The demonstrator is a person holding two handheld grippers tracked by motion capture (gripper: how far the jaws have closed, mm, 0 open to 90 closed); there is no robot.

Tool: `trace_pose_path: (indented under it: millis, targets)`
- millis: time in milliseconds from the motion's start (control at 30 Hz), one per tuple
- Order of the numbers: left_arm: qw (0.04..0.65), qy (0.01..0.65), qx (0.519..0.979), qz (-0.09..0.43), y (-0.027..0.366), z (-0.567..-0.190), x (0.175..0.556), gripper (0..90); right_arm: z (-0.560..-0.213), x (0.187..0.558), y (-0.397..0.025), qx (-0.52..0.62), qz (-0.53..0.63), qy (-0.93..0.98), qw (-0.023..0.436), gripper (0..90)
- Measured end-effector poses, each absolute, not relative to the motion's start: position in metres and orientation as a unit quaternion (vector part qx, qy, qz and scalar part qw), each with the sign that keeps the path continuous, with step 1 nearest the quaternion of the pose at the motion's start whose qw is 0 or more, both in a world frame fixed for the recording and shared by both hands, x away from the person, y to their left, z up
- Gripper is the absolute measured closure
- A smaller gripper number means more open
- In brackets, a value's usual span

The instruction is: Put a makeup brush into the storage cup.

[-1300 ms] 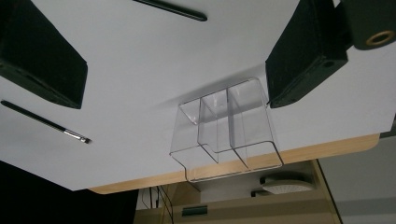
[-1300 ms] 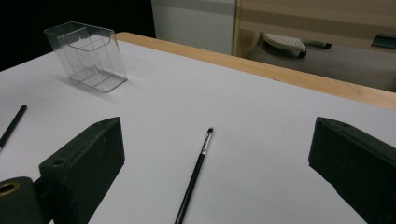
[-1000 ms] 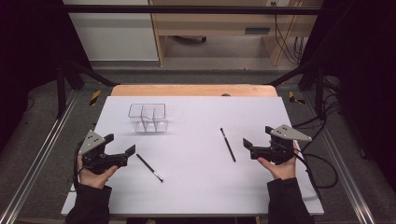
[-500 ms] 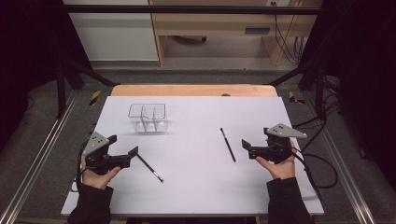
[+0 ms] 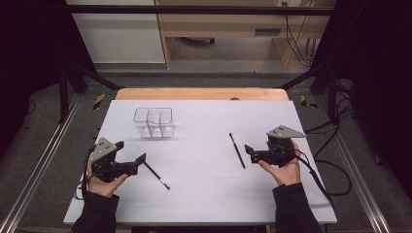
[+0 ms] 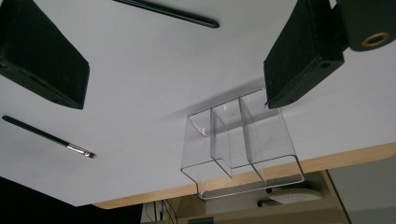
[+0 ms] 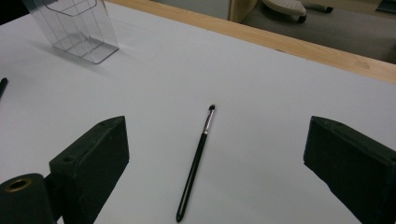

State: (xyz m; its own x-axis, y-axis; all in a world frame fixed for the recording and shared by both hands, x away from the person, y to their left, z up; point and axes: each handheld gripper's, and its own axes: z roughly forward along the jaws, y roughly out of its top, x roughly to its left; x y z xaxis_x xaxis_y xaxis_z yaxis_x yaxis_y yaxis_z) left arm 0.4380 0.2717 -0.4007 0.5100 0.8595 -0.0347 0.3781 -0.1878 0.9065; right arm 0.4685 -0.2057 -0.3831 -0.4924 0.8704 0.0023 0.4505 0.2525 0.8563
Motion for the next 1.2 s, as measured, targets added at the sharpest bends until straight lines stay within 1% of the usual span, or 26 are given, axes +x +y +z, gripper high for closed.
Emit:
trace_pose_path:
  millis: [133,600,933,1200]
  targets:
    - [0.474,0.426,0.728,0.253,0.272,-0.401,0.438,6.1,-0.384,0.470,-0.200,0.439,0.420,0.758,0.238,7.5]
    - [0.470,0.424,0.732,0.251,0.269,-0.404,0.439,6.1,-0.384,0.482,-0.186,0.433,0.404,0.772,0.230,7.1]
    - [0.468,0.423,0.734,0.251,0.268,-0.405,0.440,6.1,-0.381,0.495,-0.172,0.429,0.366,0.794,0.227,7.9]
    - [0.463,0.417,0.741,0.251,0.264,-0.406,0.440,6.1,-0.385,0.506,-0.159,0.431,0.350,0.805,0.208,8.8]
